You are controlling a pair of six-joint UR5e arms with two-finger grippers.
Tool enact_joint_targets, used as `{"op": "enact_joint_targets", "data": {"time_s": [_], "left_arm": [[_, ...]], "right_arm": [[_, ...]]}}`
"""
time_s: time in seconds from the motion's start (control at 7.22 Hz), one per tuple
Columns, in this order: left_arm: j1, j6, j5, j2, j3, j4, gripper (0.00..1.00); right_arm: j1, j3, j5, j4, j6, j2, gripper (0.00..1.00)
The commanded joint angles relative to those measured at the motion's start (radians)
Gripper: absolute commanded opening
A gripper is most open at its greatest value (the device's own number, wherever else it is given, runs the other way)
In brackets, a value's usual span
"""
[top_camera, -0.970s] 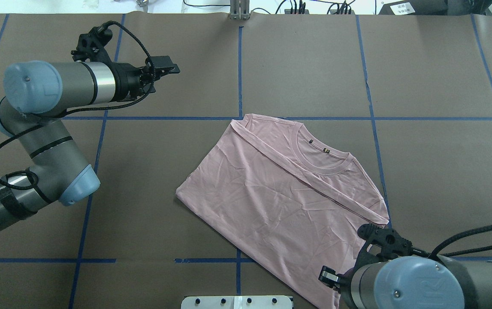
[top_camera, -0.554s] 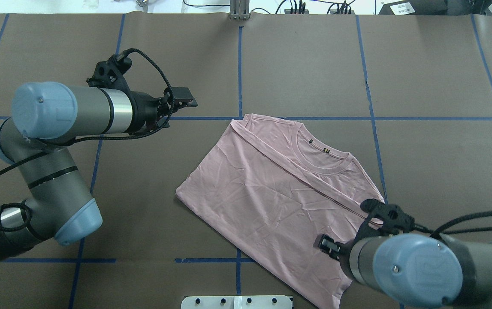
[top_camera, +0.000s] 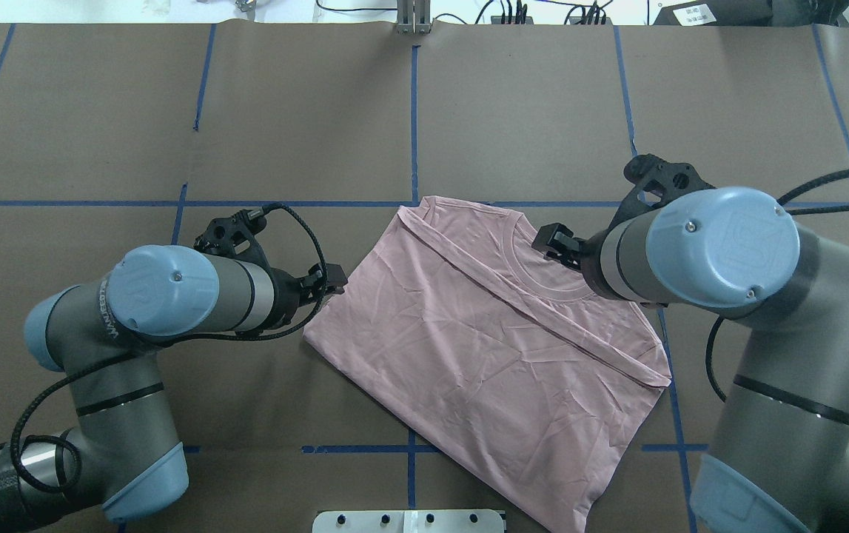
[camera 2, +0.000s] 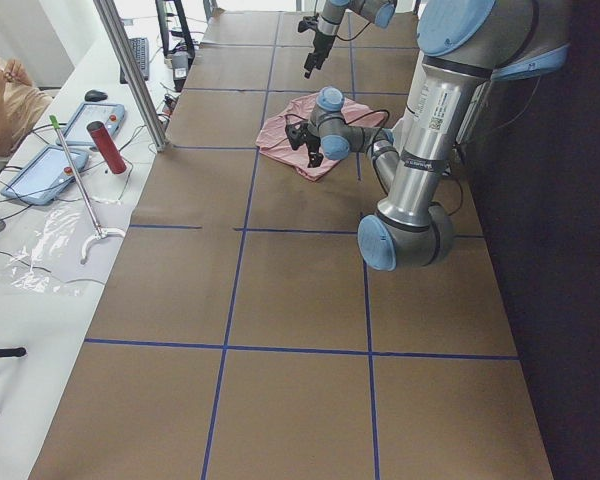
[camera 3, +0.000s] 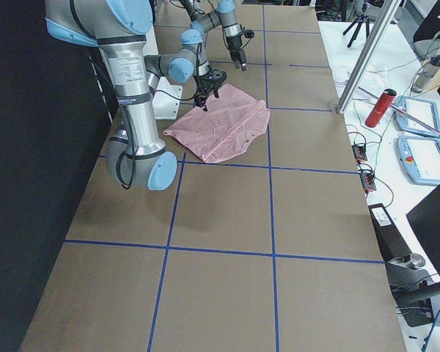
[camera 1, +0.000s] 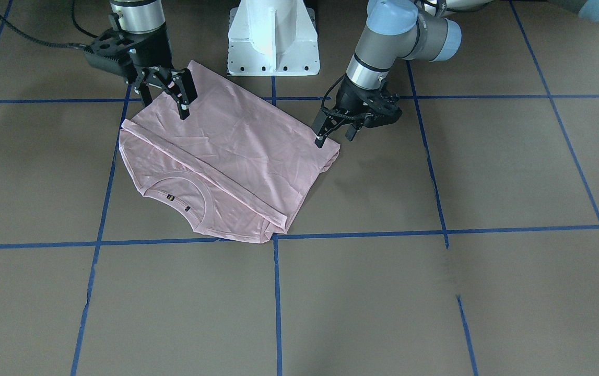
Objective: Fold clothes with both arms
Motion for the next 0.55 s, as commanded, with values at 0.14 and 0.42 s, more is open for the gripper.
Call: {"op": "enact_joint_targets", "data": {"time_s": [0.14, 0.42], "left_arm": [[0.031, -0.001, 0.007, 0.014, 0.047, 0.009, 0.89], [0.060, -0.001, 0.007, 0.008, 0.050, 0.009, 0.73]], "right_arm": [[0.029, -0.064, 0.016, 0.062, -0.021, 0.021, 1.00], [0.029, -0.070, 0.016, 0.062, -0.022, 0.021, 1.00]]}}
